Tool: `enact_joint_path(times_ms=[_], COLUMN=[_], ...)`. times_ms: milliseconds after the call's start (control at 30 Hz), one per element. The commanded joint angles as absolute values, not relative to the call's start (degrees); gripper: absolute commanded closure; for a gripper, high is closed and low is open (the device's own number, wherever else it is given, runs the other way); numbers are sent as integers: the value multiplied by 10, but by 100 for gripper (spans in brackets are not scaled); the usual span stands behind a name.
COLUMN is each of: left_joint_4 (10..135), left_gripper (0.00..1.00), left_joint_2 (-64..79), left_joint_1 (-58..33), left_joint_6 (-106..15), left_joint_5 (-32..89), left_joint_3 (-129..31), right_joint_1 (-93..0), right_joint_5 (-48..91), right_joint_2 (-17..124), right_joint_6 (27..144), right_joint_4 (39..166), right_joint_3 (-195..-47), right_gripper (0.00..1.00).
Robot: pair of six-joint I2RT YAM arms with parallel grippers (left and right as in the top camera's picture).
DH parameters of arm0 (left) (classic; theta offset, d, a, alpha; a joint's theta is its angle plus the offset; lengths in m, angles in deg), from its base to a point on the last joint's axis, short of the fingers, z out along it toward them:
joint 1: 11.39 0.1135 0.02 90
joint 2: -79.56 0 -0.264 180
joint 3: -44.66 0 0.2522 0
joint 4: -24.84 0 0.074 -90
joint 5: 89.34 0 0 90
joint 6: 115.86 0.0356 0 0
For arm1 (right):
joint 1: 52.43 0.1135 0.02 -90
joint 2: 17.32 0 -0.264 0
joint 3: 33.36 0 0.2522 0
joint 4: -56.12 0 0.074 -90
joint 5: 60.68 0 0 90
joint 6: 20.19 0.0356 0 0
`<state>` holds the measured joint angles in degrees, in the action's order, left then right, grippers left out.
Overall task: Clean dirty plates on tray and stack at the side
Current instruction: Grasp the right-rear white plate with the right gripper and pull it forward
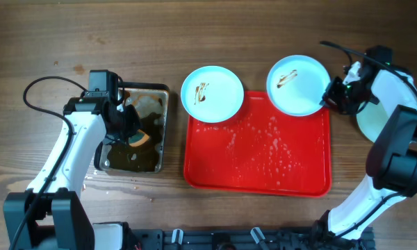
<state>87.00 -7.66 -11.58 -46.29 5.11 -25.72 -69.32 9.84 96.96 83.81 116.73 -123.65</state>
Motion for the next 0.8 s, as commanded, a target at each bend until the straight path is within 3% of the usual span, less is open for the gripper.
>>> enact_joint_path(times_ms=[0,433,667,767], left_joint_4=[870,863,850,843], left_gripper=[96,96,96,96], left_joint_2=[-80,-80,-80,-80], left_joint_1=[-115,-115,-115,-115], left_joint_6=[-456,-456,-456,-456], left_joint_5=[58,58,58,58], left_joint_3=[-256,-256,-256,-256], right_joint_1=[-684,-665,-575,-540], right_joint_5=[117,120,169,176], right_joint_2=[978,912,811,811], right_joint_6=[849,835,851,875], right_joint_4=[1171,1243,1406,1411], right_joint_3=[-1235,-1235,-1233,-1192], right_gripper=[96,96,96,96])
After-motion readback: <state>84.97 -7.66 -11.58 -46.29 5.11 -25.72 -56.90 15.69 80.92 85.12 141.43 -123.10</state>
